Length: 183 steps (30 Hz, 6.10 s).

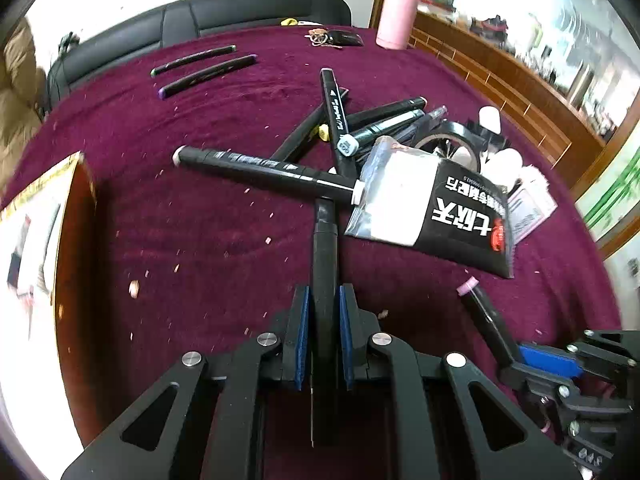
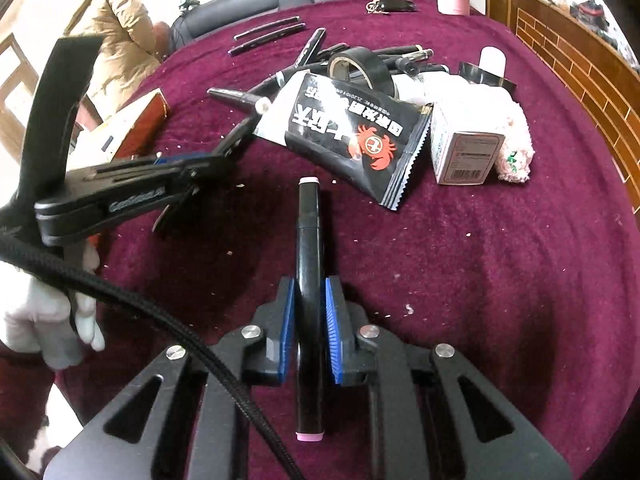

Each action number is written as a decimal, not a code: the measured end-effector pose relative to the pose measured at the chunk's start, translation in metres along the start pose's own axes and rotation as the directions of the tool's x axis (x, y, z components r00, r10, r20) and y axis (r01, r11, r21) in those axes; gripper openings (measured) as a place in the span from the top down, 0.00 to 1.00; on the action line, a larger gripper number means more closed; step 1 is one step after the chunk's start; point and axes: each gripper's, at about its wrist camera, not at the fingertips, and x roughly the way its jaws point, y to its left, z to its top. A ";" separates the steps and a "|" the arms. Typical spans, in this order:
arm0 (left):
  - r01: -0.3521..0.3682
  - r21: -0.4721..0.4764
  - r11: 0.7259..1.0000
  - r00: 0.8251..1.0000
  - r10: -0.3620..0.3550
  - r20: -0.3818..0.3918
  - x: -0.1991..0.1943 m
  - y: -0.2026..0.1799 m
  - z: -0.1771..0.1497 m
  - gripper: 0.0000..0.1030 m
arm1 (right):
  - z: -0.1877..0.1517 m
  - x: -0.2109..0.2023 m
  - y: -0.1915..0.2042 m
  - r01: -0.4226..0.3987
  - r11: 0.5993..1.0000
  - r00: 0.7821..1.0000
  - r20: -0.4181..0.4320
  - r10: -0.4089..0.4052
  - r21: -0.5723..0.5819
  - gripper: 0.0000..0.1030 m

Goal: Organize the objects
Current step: 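Grasp a black marker with the right tool while the left tool grasps another black marker, then lay both black markers in the tray beside the boxes and open both tools, then move both open tools from the tray back to the pile, then grasp a white-ended black marker with the right tool while the left tool grasps a grey-capped marker, then carry both markers into the tray beside the other markers and open both tools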

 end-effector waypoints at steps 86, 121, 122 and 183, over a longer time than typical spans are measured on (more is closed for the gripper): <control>0.257 -0.583 0.770 0.955 -0.111 0.275 -0.161 0.277 -0.075 0.42 | 0.123 0.068 0.241 -0.464 0.884 0.885 -0.067 0.461 -0.054 0.64; 0.287 -0.400 0.870 0.957 -0.240 0.165 -0.139 0.129 -0.059 0.42 | 0.105 0.074 0.058 -0.045 0.999 0.995 -0.089 0.044 -0.008 0.88; 0.278 -0.377 0.884 0.959 -0.234 0.159 -0.137 0.122 -0.051 0.42 | 0.093 0.064 0.053 -0.058 0.998 0.994 -0.093 0.057 -0.007 0.88; 0.323 -0.109 0.940 0.885 -0.259 0.387 -0.159 0.088 0.009 0.89 | 0.017 0.003 0.005 -0.418 0.894 0.908 0.067 0.413 0.163 0.87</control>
